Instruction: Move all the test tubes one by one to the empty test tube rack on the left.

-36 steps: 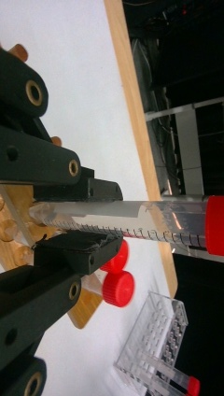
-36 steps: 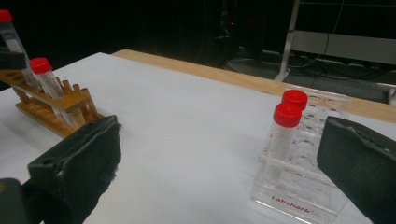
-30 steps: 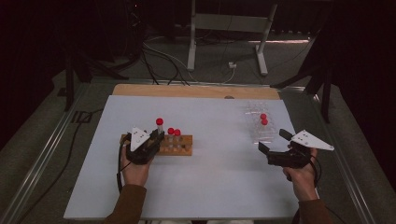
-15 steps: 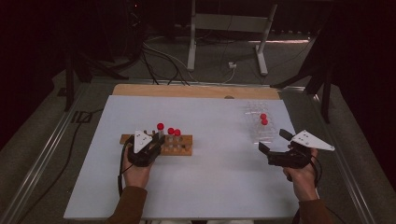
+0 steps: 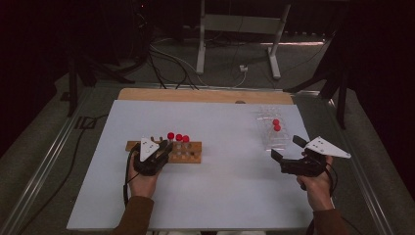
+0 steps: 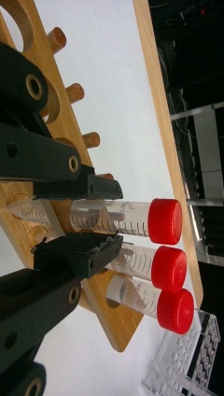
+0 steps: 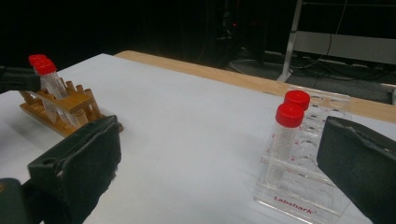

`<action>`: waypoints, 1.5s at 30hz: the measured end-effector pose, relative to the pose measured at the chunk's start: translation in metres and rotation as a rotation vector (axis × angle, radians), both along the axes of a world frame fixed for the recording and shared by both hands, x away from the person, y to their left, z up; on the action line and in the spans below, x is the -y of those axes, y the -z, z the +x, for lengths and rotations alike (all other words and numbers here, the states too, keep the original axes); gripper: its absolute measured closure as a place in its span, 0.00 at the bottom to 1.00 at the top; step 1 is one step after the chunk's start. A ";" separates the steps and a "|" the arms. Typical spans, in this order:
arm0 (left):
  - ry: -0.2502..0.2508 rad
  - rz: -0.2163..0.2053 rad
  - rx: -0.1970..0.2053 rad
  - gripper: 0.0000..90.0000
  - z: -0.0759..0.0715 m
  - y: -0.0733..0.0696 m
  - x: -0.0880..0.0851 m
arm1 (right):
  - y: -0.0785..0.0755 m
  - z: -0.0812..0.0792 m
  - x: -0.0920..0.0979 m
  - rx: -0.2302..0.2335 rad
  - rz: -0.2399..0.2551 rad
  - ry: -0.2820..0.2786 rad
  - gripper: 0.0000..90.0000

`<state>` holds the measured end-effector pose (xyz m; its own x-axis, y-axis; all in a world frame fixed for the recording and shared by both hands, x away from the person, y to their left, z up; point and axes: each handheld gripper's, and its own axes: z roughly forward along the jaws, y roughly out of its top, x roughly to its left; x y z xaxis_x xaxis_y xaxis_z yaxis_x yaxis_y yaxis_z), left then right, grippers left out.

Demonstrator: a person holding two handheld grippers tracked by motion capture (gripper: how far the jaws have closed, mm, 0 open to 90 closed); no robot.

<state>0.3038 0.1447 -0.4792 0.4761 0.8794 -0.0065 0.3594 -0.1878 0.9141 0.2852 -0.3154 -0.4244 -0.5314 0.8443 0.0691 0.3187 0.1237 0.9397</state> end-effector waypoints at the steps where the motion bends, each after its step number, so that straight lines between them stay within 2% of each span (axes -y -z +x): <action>1: 0.004 0.000 0.000 0.79 0.001 0.000 0.000 | 0.000 0.000 0.000 0.000 -0.001 -0.001 0.00; 4: 0.002 0.004 0.002 0.76 0.002 0.000 0.003 | 0.001 0.000 -0.001 0.000 -0.001 -0.003 0.00; 8: -0.009 0.018 0.007 0.83 0.003 -0.001 0.006 | 0.001 0.000 -0.002 -0.004 -0.001 -0.004 0.00; 14: -0.027 0.016 0.033 0.84 -0.002 -0.002 0.002 | 0.002 0.000 -0.001 -0.005 0.000 -0.002 0.00; 24: -0.013 0.009 0.016 0.82 -0.002 0.001 0.001 | 0.002 0.001 -0.002 -0.005 -0.004 -0.003 0.00; 26: -0.012 -0.002 0.012 0.74 -0.003 0.000 -0.001 | 0.002 0.001 -0.001 -0.006 -0.001 0.001 0.00; 28: 0.002 -0.048 0.002 0.65 -0.004 -0.002 -0.004 | 0.003 0.002 0.000 -0.006 -0.003 0.005 0.00; 29: 0.005 -0.058 0.000 0.62 -0.005 -0.003 -0.007 | 0.003 0.002 0.000 -0.008 0.000 0.008 0.00; 33: 0.017 -0.088 0.020 0.50 -0.011 -0.011 -0.014 | 0.001 0.003 0.002 -0.005 0.000 0.019 0.00; 37: 0.030 -0.126 0.032 0.42 -0.021 -0.021 -0.025 | -0.002 0.008 0.003 0.000 0.001 0.042 0.00; 40: 0.008 -0.129 0.041 0.28 -0.028 -0.026 -0.032 | -0.003 0.014 0.004 -0.010 -0.005 0.057 0.00; 45: -0.056 -0.173 0.038 0.06 -0.033 -0.031 -0.044 | 0.000 0.029 0.004 -0.024 -0.022 0.108 0.04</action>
<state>0.2704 0.1883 -0.4480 0.4291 0.8919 -0.1430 0.3291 -0.0069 0.9443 0.3139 -0.3193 -0.4241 -0.4355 0.8981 0.0616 0.3533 0.1076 0.9293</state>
